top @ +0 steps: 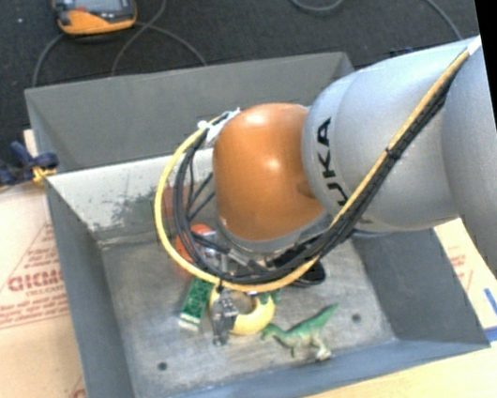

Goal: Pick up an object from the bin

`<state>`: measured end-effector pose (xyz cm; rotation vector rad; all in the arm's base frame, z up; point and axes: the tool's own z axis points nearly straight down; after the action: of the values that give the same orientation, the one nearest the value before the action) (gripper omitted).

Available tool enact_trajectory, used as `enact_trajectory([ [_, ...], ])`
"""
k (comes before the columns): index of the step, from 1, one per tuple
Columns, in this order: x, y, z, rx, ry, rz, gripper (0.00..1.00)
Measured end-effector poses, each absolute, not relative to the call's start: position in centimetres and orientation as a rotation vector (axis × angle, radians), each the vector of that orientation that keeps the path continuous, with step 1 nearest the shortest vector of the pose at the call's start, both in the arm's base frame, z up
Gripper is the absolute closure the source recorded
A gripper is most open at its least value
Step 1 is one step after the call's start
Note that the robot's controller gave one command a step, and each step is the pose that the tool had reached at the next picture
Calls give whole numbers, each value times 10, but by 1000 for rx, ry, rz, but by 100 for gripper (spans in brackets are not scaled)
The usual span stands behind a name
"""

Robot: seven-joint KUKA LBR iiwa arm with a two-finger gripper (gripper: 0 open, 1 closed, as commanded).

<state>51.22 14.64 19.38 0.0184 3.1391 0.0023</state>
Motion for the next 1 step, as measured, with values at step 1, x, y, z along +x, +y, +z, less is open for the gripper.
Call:
enact_trajectory([
  [1, 521, 132, 159, -57, 3128, 6, 0],
])
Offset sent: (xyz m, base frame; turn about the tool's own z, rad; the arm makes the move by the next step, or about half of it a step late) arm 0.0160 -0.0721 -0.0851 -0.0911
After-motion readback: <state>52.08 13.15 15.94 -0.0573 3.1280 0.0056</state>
